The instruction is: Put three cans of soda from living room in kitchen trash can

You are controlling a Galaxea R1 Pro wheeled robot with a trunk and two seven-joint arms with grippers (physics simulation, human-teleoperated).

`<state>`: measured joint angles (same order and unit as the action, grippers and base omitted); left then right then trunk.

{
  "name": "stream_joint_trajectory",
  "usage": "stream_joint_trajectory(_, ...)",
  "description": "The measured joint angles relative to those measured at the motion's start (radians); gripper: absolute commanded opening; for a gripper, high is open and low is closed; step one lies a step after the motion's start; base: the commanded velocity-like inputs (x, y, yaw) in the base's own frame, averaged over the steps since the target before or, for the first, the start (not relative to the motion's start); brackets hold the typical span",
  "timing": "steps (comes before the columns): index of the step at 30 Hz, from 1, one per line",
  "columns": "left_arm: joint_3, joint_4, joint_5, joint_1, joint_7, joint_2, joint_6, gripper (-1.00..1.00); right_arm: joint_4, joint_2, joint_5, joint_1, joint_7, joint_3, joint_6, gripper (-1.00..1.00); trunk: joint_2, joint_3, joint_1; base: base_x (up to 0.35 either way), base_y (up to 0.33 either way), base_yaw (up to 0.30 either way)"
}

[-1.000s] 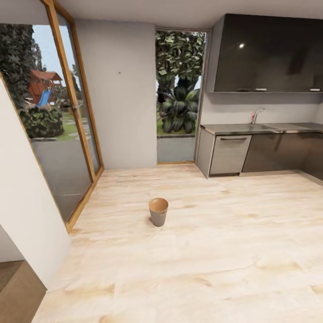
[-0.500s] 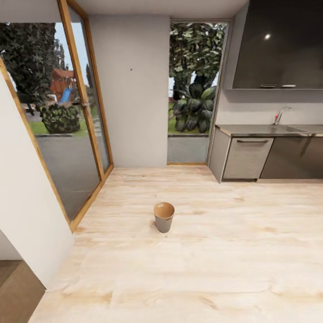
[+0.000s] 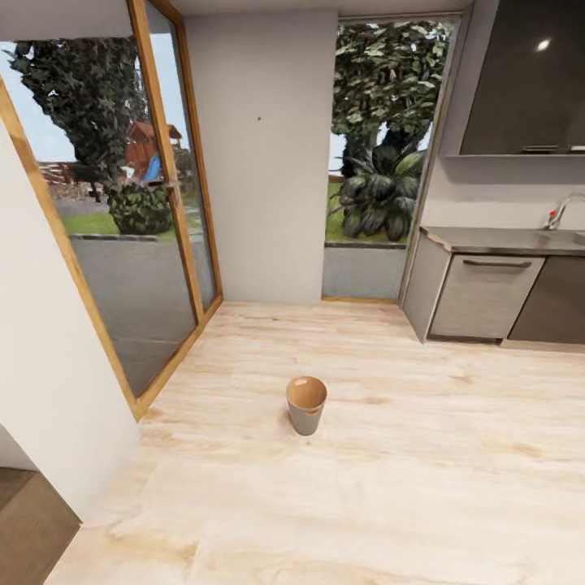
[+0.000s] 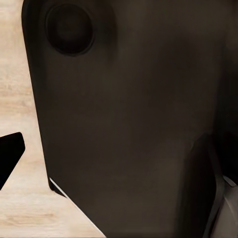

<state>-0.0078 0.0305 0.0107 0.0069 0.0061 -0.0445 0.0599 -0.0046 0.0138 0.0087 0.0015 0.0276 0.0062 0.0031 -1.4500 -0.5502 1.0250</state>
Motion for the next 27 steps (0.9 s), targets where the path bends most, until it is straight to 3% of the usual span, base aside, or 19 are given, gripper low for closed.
stream_joint_trajectory(20, 0.0, 0.0, 0.0, 0.0, 0.0, 0.0, 0.003, 1.0, 0.0, 0.0, 0.0, 0.0, -0.002, 0.0, 0.0, 1.0, 0.0, -0.019, 0.0, 0.283, -0.232, 0.205)
stream_joint_trajectory(27, 0.0, 0.0, 0.0, 0.0, 0.0, 0.0, 0.003, 1.0, 0.001, 0.0, 0.0, 0.0, 0.006, 0.0, -0.001, 1.0, 0.0, -0.021, 0.0, 0.283, -0.232, 0.079)
